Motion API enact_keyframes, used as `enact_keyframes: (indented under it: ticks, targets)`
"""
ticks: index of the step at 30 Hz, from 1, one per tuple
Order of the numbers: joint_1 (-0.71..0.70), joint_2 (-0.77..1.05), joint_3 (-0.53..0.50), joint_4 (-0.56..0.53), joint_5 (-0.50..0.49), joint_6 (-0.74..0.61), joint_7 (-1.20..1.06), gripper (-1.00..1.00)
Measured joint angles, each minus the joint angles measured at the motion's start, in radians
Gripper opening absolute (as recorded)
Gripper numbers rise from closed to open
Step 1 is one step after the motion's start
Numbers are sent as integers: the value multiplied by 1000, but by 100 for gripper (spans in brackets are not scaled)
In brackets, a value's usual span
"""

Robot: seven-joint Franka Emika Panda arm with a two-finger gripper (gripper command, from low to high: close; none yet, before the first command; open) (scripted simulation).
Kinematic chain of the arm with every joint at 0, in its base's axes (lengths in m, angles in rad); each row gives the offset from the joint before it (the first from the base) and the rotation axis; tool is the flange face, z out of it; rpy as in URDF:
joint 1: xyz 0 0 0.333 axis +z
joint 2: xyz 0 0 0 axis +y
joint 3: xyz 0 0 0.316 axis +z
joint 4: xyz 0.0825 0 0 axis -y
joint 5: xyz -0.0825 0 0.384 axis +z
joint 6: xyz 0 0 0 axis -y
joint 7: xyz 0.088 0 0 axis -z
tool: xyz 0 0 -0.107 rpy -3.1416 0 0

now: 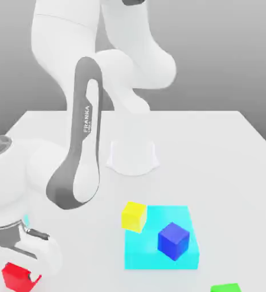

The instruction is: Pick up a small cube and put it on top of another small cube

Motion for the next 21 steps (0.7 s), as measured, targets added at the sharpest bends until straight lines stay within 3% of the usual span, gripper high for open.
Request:
enact_keyframes:
  ticks: [7, 19, 21]
  targets:
    - [55, -164, -48, -43, -84, -118, 44, -100]
    - [411, -581, 188, -277, -259, -286, -262, -100]
    - [424, -559, 192, -297, -266, -242, -283, -100]
